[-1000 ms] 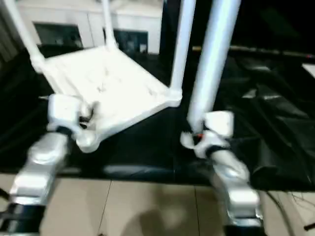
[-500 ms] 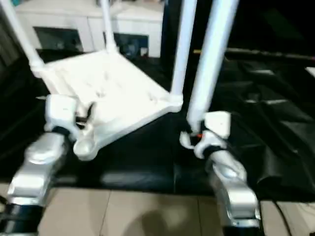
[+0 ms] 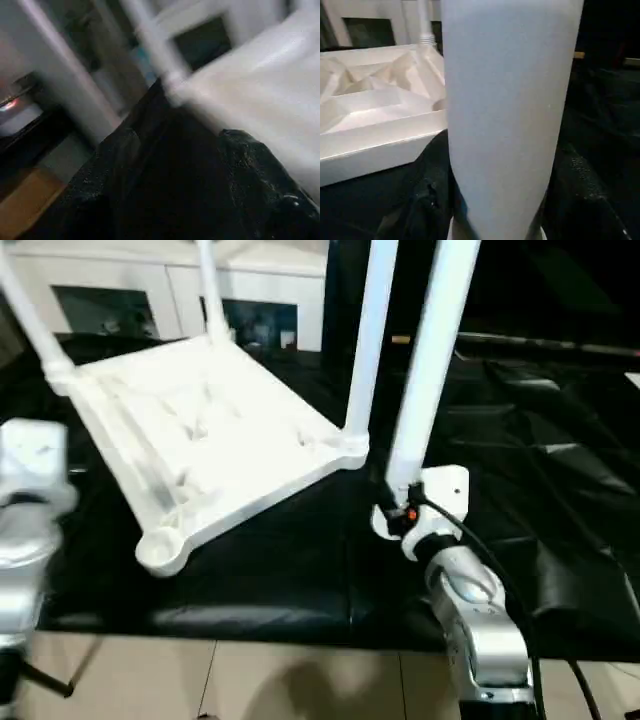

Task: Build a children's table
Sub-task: Rotate table base

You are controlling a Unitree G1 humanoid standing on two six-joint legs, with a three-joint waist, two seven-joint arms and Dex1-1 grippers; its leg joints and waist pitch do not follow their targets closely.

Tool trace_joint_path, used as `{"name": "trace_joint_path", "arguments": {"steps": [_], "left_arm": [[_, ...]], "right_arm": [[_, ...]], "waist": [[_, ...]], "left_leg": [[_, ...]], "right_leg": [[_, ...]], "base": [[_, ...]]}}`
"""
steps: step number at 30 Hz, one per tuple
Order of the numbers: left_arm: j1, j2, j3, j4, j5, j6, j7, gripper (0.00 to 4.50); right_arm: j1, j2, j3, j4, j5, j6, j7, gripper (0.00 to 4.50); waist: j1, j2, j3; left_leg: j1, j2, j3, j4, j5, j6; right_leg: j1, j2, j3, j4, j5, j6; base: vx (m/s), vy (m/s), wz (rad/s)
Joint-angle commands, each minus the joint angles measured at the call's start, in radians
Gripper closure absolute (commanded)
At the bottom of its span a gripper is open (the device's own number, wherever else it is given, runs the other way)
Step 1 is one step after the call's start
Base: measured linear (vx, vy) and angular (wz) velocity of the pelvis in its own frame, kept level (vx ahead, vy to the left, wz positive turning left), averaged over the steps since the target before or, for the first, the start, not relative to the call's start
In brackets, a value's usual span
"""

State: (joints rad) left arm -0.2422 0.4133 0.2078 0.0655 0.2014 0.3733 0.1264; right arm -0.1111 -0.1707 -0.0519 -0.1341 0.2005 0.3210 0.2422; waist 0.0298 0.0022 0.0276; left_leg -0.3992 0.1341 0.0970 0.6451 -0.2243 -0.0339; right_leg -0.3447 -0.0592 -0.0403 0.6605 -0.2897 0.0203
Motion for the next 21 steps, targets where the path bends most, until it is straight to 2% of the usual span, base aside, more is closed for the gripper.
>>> {"name": "trace_joint_path", "arguments": {"steps": [1, 2, 3, 4, 5, 6, 8, 9, 12, 13, 15, 17, 18, 20, 21], "left_arm": [[0.009, 0.004, -0.005, 0.004, 0.005, 0.034, -0.018, 1.51], [0.016, 0.013, -0.023, 0.004, -0.007, 0.051, -0.061, 1.51], [0.021, 0.016, -0.04, 0.002, -0.019, 0.064, -0.099, 1.51], [0.032, 0.021, -0.082, -0.004, -0.053, 0.099, -0.197, 1.51], [0.038, 0.024, -0.106, -0.011, -0.065, 0.118, -0.241, 1.51], [0.043, 0.028, -0.125, -0.019, -0.073, 0.13, -0.274, 1.51], [0.053, 0.036, -0.163, -0.043, -0.107, 0.141, -0.351, 1.51], [0.058, 0.042, -0.187, -0.057, -0.123, 0.149, -0.392, 1.51], [0.074, 0.065, -0.257, -0.091, -0.164, 0.16, -0.514, 1.51], [0.076, 0.068, -0.268, -0.094, -0.168, 0.16, -0.532, 1.51], [0.08, 0.082, -0.336, -0.11, -0.18, 0.142, -0.634, 1.51], [0.079, 0.084, -0.348, -0.116, -0.185, 0.142, -0.655, 1.51], [0.078, 0.085, -0.363, -0.123, -0.191, 0.144, -0.677, 1.51], [0.057, 0.078, -0.43, -0.119, -0.194, 0.123, -0.745, 1.51], [0.04, 0.068, -0.454, -0.098, -0.184, 0.101, -0.755, 1.51]], "right_arm": [[-0.017, -0.002, -0.003, 0.009, -0.004, -0.014, 0.008, 2.61], [-0.021, -0.002, -0.003, 0.014, -0.005, -0.014, 0.008, 2.61], [-0.023, -0.004, 0.0, 0.016, -0.005, -0.013, 0.009, 2.61], [-0.028, -0.01, 0.006, 0.023, -0.004, -0.011, 0.014, 2.61], [-0.028, -0.015, 0.011, 0.026, -0.005, -0.009, 0.017, 2.61], [-0.029, -0.02, 0.015, 0.029, -0.007, -0.006, 0.02, 2.61], [-0.025, -0.03, 0.016, 0.037, -0.012, -0.001, 0.025, 2.61], [-0.024, -0.033, 0.014, 0.041, -0.015, -0.002, 0.027, 2.61], [-0.019, -0.037, 0.005, 0.039, -0.018, -0.001, 0.026, 2.61], [-0.018, -0.037, 0.004, 0.038, -0.019, 0.0, 0.026, 2.61], [-0.014, -0.038, 0.003, 0.034, -0.019, -0.001, 0.022, 2.61], [-0.013, -0.039, 0.004, 0.033, -0.02, -0.002, 0.021, 2.61], [-0.011, -0.04, 0.004, 0.031, -0.019, -0.002, 0.021, 2.61], [-0.007, -0.041, 0.006, 0.024, -0.018, -0.003, 0.02, 2.61], [-0.008, -0.04, 0.007, 0.024, -0.019, -0.003, 0.018, 2.61]], "waist": [[0.003, 0.007, -0.042], [0.009, 0.011, -0.038], [0.013, 0.009, -0.034], [0.021, 0.006, -0.028], [0.023, 0.006, -0.025], [0.03, 0.011, -0.021], [0.031, 0.008, -0.018], [0.034, 0.009, -0.021], [0.03, 0.009, -0.023], [0.029, 0.006, -0.024], [0.028, 0.005, -0.026], [0.029, 0.004, -0.028], [0.03, 0.012, -0.033], [0.033, 0.011, -0.045], [0.032, 0.012, -0.047]], "left_leg": [[0.035, 0.078, -0.017, -0.09, -0.039, 0.035], [0.042, 0.084, -0.012, -0.096, -0.106, 0.02], [0.043, 0.086, -0.006, -0.105, -0.167, 0.004], [0.046, 0.087, 0.005, -0.113, -0.219, -0.017], [0.047, 0.087, 0.008, -0.117, -0.251, -0.03], [0.054, 0.088, 0.011, -0.123, -0.32, -0.056], [0.064, 0.087, 0.014, -0.127, -0.401, -0.088], [0.062, 0.089, 0.013, -0.132, -0.392, -0.095], [0.046, 0.088, 0.015, -0.138, -0.328, -0.085], [0.044, 0.088, 0.016, -0.137, -0.314, -0.079], [0.039, 0.086, 0.018, -0.132, -0.26, -0.06], [0.04, 0.087, 0.024, -0.127, -0.205, -0.041], [0.038, 0.086, 0.026, -0.122, -0.161, -0.035], [0.034, 0.086, 0.029, -0.115, -0.071, -0.016], [0.033, 0.084, 0.031, -0.11, -0.031, -0.003]], "right_leg": [[0.038, -0.08, 0.034, -0.069, 0.215, -0.201], [0.029, -0.082, 0.035, -0.075, 0.136, -0.223], [0.024, -0.082, 0.037, -0.081, 0.063, -0.23], [0.016, -0.084, 0.041, -0.091, -0.026, -0.222], [0.013, -0.084, 0.042, -0.095, -0.078, -0.215], [0.005, -0.086, 0.045, -0.105, -0.176, -0.197], [-0.006, -0.089, 0.052, -0.12, -0.282, -0.169], [-0.003, -0.092, 0.054, -0.122, -0.278, -0.158], [0.005, -0.086, 0.051, -0.11, -0.178, -0.161], [0.006, -0.086, 0.052, -0.11, -0.164, -0.163], [0.01, -0.086, 0.052, -0.107, -0.121, -0.173], [0.009, -0.086, 0.053, -0.105, -0.076, -0.187], [0.012, -0.083, 0.052, -0.098, -0.016, -0.196], [0.018, -0.079, 0.049, -0.085, 0.127, -0.204], [0.016, -0.074, 0.047, -0.078, 0.219, -0.209]], "base": [[-0.083, -0.009, 0.02], [-0.09, -0.006, 0.05], [-0.09, -0.006, 0.05], [-0.089, -0.004, 0.03], [-0.08, 0.003, 0.02], [-0.08, 0.003, 0.02], [-0.077, 0.004, 0.03], [-0.071, 0.001, 0.02], [0.0, 0.0, 0.0], [0.0, 0.0, 0.0], [0.0, 0.0, 0.0], [0.0, 0.0, 0.0], [0.0, 0.0, 0.0], [0.0, 0.0, 0.0], [0.0, 0.0, 0.0]]}}
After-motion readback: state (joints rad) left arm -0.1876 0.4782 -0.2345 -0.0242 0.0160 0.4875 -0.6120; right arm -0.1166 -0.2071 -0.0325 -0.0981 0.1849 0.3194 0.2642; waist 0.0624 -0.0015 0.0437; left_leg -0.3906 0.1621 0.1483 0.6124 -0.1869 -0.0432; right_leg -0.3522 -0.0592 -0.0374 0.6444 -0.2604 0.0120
